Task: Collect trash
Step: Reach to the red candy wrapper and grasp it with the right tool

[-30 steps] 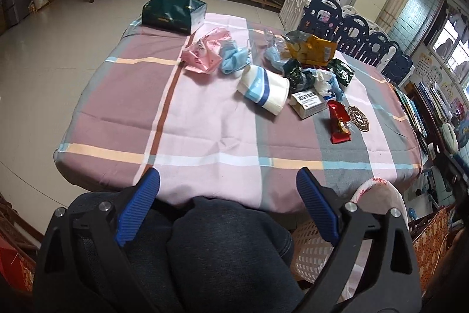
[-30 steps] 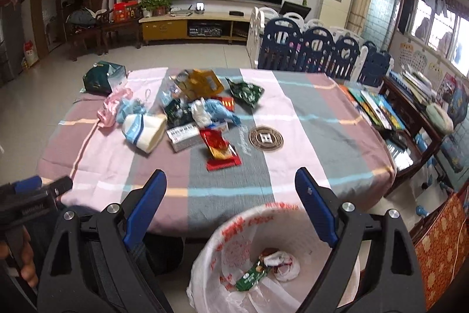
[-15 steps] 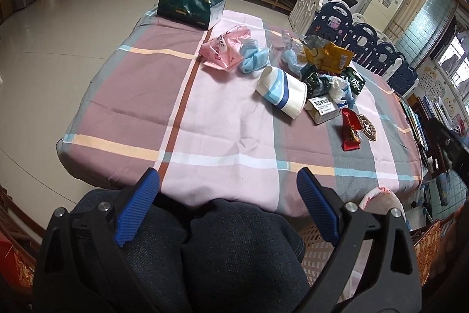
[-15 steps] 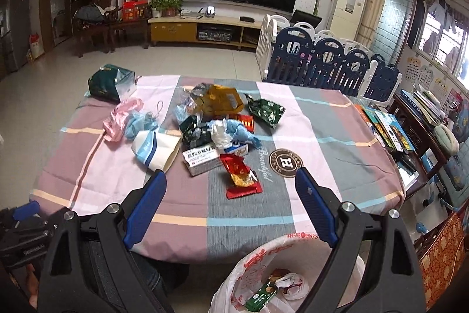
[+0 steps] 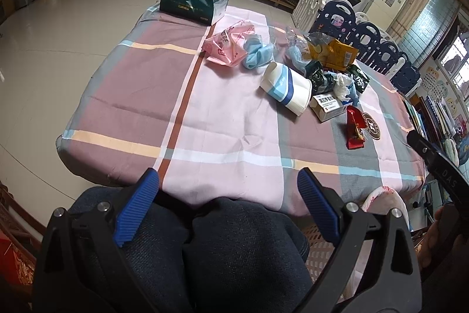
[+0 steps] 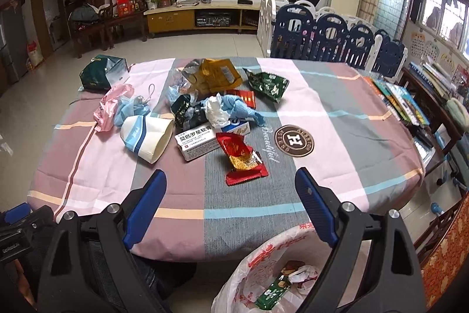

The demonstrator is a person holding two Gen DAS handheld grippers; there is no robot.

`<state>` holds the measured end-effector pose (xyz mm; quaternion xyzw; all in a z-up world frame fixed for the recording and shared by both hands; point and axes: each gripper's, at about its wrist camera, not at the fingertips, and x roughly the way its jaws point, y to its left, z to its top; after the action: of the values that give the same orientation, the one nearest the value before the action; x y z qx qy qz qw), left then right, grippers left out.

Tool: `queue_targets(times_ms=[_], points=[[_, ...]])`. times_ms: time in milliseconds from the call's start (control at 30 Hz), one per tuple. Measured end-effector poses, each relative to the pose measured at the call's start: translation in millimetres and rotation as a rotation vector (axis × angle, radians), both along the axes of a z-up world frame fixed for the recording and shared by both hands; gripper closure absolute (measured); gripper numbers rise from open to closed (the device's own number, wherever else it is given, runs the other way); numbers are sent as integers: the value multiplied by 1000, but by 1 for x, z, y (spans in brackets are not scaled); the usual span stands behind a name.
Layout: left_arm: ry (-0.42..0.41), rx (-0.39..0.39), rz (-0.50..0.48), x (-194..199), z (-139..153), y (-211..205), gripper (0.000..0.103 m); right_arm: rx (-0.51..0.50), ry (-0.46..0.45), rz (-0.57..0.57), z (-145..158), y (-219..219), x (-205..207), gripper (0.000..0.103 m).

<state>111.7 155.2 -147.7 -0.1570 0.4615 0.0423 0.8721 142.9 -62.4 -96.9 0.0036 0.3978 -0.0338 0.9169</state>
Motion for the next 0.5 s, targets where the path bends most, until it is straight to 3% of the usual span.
queue_targets(times_ms=[167, 300, 500], points=[[-1, -6, 16, 1, -4, 6, 8, 25, -11, 32, -19, -5, 17, 15], [4, -13, 35, 4, -9, 11, 8, 29, 33, 67, -43, -8, 43, 15], [5, -6, 50, 26, -10, 18, 8, -35, 71, 74, -76, -9, 76, 16]])
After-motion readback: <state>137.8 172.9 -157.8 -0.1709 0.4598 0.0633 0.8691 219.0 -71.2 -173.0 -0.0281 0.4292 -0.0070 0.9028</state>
